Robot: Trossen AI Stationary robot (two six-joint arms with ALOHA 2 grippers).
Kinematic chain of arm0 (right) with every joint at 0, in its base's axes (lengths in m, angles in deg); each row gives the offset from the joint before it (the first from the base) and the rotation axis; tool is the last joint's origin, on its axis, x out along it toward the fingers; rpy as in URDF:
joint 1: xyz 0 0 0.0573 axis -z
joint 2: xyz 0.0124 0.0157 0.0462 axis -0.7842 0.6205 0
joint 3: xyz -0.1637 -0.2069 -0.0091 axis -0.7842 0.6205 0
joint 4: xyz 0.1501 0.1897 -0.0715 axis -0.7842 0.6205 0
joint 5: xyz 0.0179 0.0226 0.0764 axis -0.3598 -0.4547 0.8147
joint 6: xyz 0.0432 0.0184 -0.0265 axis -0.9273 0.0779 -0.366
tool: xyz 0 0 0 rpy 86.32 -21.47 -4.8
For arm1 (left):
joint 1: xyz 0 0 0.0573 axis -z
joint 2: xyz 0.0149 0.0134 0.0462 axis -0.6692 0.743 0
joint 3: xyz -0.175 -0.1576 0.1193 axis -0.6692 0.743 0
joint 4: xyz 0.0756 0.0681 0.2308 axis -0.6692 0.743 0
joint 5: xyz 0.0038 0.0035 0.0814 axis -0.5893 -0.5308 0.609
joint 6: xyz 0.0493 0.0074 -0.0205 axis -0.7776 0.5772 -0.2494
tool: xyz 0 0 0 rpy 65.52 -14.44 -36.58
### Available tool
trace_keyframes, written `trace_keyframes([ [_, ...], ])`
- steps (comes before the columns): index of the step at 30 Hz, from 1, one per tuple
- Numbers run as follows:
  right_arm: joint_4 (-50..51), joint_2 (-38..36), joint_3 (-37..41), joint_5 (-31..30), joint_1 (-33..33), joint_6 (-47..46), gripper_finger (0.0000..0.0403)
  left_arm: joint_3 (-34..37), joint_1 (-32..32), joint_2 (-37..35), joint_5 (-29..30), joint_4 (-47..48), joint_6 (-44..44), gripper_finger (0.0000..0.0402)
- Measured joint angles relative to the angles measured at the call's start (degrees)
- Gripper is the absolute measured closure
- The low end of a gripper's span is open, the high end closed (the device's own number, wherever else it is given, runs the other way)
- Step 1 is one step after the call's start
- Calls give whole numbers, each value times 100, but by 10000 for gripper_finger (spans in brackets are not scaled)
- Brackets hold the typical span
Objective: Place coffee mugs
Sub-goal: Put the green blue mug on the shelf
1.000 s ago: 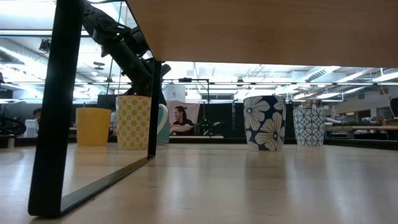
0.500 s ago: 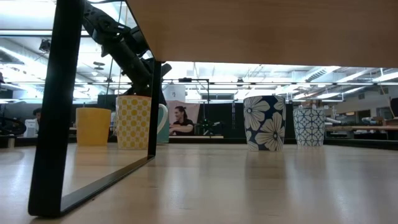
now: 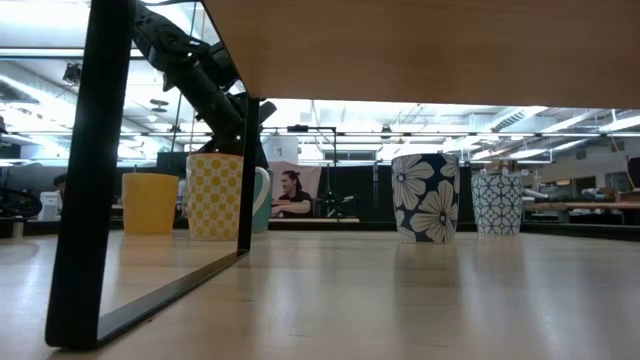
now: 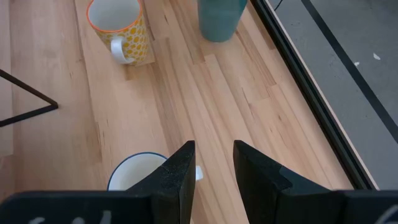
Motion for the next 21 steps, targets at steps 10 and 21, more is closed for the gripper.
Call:
trace_keyframes([
  [10, 0, 0, 0, 0, 0, 0, 288, -2, 0, 0, 0, 0, 10, 317],
  [21, -1, 0, 0, 0, 0, 0, 288, -9, -7, 0, 47, -67, 142, 312],
])
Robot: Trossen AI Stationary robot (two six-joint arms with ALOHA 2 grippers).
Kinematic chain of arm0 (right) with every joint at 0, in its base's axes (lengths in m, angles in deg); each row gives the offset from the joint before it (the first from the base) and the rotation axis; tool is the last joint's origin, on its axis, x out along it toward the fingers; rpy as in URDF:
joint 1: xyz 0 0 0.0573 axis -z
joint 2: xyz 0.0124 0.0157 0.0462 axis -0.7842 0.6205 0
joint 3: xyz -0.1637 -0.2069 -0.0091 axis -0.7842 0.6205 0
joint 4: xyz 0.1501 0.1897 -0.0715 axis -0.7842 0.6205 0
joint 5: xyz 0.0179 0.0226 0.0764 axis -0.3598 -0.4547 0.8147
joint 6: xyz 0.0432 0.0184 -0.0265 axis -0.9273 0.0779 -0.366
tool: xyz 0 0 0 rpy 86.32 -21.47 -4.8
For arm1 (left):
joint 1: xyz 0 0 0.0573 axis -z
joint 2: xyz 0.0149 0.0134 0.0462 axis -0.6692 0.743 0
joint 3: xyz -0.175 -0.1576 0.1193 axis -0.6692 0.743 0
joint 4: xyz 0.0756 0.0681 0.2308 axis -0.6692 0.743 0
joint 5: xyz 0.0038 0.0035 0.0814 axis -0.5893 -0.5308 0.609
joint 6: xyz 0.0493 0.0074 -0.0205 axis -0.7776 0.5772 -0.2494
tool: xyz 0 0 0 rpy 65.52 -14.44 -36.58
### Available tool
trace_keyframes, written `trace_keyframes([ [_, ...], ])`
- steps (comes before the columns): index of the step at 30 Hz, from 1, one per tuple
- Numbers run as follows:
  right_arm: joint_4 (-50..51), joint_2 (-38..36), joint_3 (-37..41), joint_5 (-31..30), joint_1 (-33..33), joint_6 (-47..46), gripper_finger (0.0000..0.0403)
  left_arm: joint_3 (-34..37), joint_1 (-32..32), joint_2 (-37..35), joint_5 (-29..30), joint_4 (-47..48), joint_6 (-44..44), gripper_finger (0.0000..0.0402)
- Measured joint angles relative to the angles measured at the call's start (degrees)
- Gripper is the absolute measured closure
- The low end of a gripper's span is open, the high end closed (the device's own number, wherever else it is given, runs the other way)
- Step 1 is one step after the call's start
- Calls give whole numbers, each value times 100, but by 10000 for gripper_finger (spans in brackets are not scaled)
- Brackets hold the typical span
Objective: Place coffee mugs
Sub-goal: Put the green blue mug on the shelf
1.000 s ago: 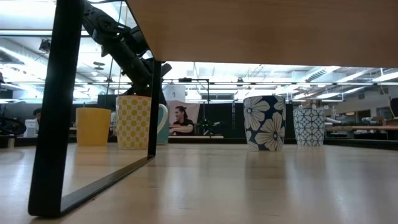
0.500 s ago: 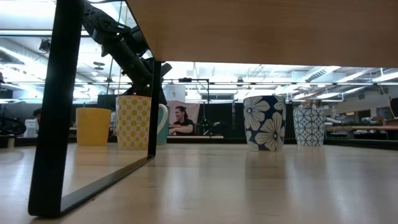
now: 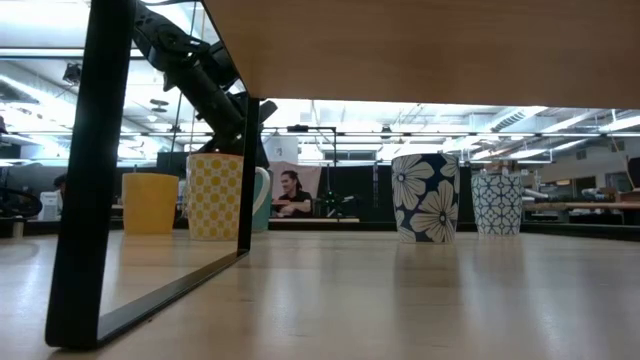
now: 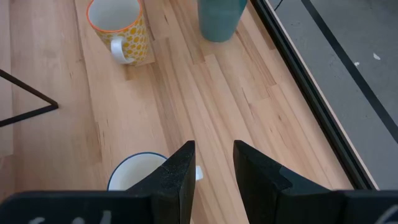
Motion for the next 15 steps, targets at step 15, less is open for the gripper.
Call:
trace_keyframes([
  [15, 1, 2, 0, 0, 0, -2, 288, -180, -197, -129, -71, -962, -1014, 312],
])
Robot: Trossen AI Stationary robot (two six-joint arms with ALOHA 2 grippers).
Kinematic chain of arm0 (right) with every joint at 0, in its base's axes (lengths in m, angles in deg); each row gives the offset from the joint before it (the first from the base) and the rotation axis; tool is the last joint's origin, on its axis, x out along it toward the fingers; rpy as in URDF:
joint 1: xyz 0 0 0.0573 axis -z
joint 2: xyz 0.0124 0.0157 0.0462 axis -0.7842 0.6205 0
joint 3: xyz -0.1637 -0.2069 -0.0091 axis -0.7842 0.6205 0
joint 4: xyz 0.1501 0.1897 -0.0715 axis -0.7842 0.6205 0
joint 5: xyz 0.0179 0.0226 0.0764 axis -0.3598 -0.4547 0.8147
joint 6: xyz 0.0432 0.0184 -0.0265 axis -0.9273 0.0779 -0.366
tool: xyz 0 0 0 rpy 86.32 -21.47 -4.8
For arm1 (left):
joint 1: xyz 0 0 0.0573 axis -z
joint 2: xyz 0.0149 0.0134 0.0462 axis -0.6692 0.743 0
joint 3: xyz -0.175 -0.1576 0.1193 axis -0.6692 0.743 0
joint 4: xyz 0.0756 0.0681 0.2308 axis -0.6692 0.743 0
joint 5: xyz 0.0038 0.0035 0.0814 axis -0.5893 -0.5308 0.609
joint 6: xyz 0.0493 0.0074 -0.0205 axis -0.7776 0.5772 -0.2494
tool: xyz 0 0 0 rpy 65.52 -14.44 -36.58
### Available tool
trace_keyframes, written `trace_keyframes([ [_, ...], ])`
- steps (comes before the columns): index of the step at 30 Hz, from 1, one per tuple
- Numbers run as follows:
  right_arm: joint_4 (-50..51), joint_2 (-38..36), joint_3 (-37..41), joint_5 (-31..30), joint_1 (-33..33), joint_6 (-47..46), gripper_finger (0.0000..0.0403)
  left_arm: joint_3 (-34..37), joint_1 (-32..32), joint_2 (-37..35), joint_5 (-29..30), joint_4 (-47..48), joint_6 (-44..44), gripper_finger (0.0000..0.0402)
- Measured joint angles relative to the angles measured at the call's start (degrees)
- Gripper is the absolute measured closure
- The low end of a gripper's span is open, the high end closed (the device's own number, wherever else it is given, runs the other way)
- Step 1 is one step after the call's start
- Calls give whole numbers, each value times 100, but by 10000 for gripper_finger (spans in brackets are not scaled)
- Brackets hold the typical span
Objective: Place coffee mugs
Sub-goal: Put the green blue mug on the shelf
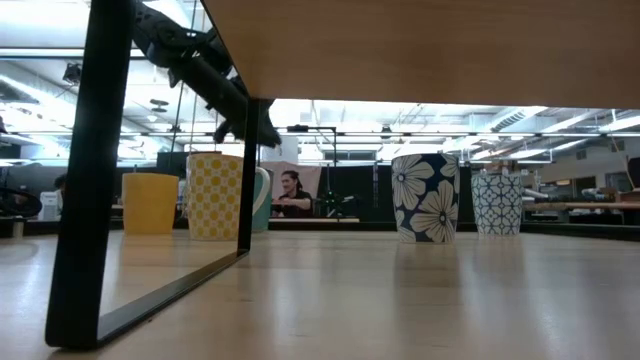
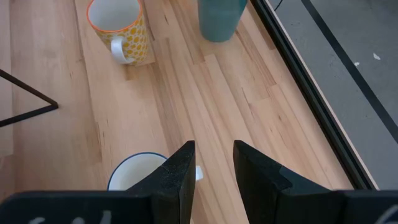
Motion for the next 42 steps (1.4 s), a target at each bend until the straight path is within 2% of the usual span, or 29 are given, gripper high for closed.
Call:
trace_keyframes([
  [6, -2, 0, 0, 0, 0, 0, 288, -686, -273, 11, -65, 723, -1341, 312],
  [13, 0, 0, 0, 0, 0, 0, 288, -1311, -741, 17, 173, 1689, -1814, 310],
  [18, 0, 0, 0, 0, 0, 0, 288, -1334, -1077, 20, 192, 1951, -1668, 289],
  [25, 0, 0, 0, 0, 0, 0, 288, -1332, -1331, 22, 183, 2885, -1605, 256],
  [31, 0, 0, 0, 0, 0, -1, 288, -1219, -1428, 22, -152, 3088, -2235, 258],
  [38, -1, 0, 0, 1, -1, -1, 288, -1194, -1543, 70, -867, 3160, -2278, 258],
  [42, 0, 0, 0, 0, -2, -2, 288, -1194, -1536, 134, -957, 3129, -2273, 259],
])
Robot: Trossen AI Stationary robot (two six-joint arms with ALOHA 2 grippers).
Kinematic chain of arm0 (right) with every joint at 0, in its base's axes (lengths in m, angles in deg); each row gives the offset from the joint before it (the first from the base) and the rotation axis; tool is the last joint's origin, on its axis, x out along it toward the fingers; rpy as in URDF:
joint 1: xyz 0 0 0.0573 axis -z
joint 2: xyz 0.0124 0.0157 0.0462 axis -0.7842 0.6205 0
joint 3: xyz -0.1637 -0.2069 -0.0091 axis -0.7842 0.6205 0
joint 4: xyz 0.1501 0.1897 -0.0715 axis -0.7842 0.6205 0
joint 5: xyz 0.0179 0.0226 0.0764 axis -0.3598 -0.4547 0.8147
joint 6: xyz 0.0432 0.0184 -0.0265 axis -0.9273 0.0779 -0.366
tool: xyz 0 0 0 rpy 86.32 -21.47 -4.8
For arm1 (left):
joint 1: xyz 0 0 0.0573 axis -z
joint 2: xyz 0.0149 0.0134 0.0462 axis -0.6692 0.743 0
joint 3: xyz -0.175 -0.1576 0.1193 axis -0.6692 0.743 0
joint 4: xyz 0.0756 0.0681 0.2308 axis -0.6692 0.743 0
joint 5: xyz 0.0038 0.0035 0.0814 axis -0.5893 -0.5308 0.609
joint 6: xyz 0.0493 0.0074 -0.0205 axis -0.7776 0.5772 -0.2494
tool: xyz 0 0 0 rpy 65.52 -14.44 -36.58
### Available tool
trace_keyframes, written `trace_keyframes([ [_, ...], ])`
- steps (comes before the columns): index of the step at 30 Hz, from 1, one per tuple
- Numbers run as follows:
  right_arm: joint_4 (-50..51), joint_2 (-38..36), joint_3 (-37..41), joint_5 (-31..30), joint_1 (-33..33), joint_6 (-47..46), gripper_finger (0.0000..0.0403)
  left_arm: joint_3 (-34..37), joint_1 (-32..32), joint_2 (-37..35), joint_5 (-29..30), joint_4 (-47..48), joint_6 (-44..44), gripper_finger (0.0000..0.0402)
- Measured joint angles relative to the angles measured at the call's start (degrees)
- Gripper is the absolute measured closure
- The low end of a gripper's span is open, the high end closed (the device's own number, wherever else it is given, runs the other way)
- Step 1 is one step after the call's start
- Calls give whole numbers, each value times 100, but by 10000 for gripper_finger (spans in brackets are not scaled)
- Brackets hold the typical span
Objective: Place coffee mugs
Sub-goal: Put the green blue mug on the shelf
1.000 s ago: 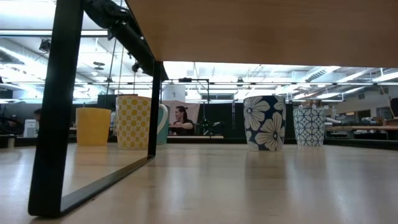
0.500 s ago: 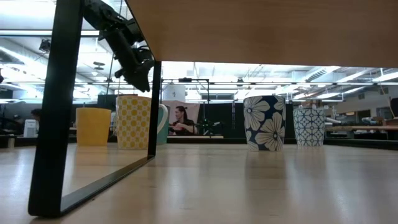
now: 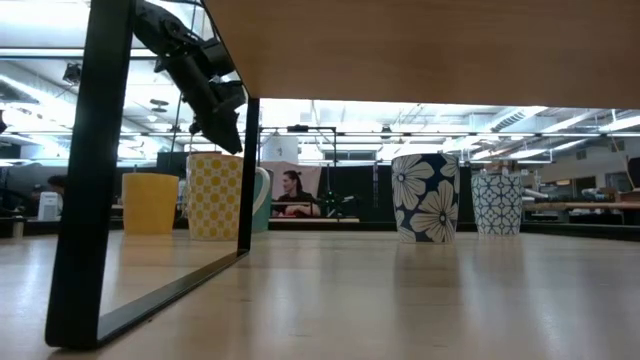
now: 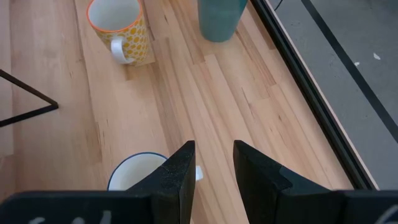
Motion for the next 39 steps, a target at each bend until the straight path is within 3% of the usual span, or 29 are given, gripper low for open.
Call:
trace_keyframes([
  [16, -2, 0, 0, 2, 0, 0, 288, 0, 30, 924, -58, -189, -9, 259],
  [39, -1, 0, 0, 1, 0, -1, 288, 0, 161, 977, 6, -176, 302, 260],
])
